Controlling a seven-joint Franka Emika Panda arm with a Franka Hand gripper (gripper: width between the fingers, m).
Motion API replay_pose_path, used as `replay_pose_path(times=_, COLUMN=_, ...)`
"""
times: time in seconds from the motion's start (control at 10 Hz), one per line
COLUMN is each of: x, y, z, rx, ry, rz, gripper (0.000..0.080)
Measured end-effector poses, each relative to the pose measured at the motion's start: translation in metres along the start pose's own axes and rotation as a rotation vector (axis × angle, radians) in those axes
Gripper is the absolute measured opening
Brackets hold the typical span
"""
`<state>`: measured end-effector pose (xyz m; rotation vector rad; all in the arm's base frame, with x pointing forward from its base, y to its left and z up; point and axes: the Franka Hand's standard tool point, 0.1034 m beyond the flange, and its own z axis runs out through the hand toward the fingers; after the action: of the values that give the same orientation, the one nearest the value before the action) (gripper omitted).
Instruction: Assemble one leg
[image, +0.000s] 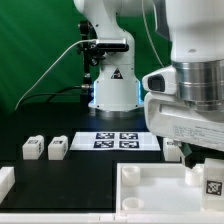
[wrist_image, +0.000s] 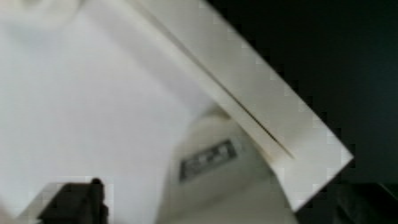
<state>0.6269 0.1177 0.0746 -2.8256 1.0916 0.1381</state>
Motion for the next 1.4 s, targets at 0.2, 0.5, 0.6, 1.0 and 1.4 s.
replay_pose_path(times=0.2, x=0.0082, y=-0.0074, z=-0.0006, rx=0.006, ry=0.06, rz=-0.204, gripper=0.0649)
replay_pose_path(times=0.5, x=0.0075, y=-0.0077, z=0.0003, rx=0.015, ry=0.056, rz=-0.1, gripper=0.039)
replay_pose_path(times=0.6, x=0.0084, y=-0.0071, z=-0.0002, rx=0.019, ry=0.056, rz=0.017, gripper=0.039)
replay_pose_path(times=1.0, x=0.0107, y=-0.0022, z=-0.0007, rx=0.019, ry=0.047, rz=0.562, gripper=0.0298)
replay_pose_path(times=1.4, x=0.0099, y=-0.0026, z=-0.0028, rx=0.066, ry=-0.002, rz=1.253, gripper=0.0298)
